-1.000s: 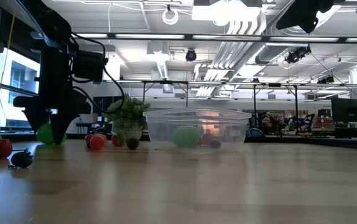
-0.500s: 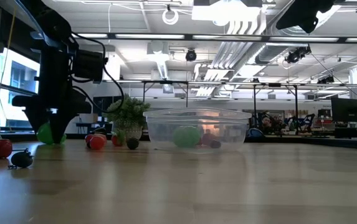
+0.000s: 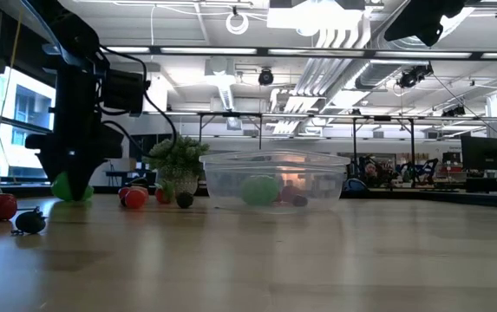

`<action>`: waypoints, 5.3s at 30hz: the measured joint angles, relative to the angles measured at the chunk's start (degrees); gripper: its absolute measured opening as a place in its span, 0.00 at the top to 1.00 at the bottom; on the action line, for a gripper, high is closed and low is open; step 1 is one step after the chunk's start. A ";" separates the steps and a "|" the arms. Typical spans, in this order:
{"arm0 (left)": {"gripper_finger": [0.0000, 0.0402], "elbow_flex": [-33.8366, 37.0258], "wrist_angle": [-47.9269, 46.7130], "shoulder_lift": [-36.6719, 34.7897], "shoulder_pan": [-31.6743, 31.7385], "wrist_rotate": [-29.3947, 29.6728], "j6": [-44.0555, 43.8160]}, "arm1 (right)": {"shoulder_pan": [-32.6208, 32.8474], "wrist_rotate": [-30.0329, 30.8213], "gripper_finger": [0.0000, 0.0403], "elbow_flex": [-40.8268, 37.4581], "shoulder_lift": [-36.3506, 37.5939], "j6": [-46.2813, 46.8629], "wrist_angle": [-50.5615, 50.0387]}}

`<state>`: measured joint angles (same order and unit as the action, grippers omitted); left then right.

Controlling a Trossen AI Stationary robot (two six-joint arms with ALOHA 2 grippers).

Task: Pick and placing Produce into tupperware
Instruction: Put the green pear into the transparent bin, then put the red strawberry into the transparent bin

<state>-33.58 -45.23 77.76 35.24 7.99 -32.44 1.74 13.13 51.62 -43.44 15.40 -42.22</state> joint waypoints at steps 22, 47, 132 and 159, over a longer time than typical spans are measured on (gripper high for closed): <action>0.41 0.00 0.93 0.00 0.00 -0.86 28.81 | 0.01 -0.01 0.94 0.00 0.01 -0.02 0.01; 0.41 -5.71 6.27 -2.60 -0.02 -18.30 39.05 | 0.00 0.00 0.94 0.00 0.01 -0.01 0.01; 0.44 -48.63 16.41 36.96 -21.77 -15.06 53.66 | 0.00 -0.02 0.94 -0.02 0.00 0.00 0.00; 0.29 -48.63 11.83 32.17 -21.74 -20.91 50.36 | 0.00 0.00 0.94 -0.02 0.02 -0.01 0.00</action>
<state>-82.21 -33.39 109.93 13.50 -12.92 17.92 1.74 13.13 51.59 -43.42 15.39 -42.22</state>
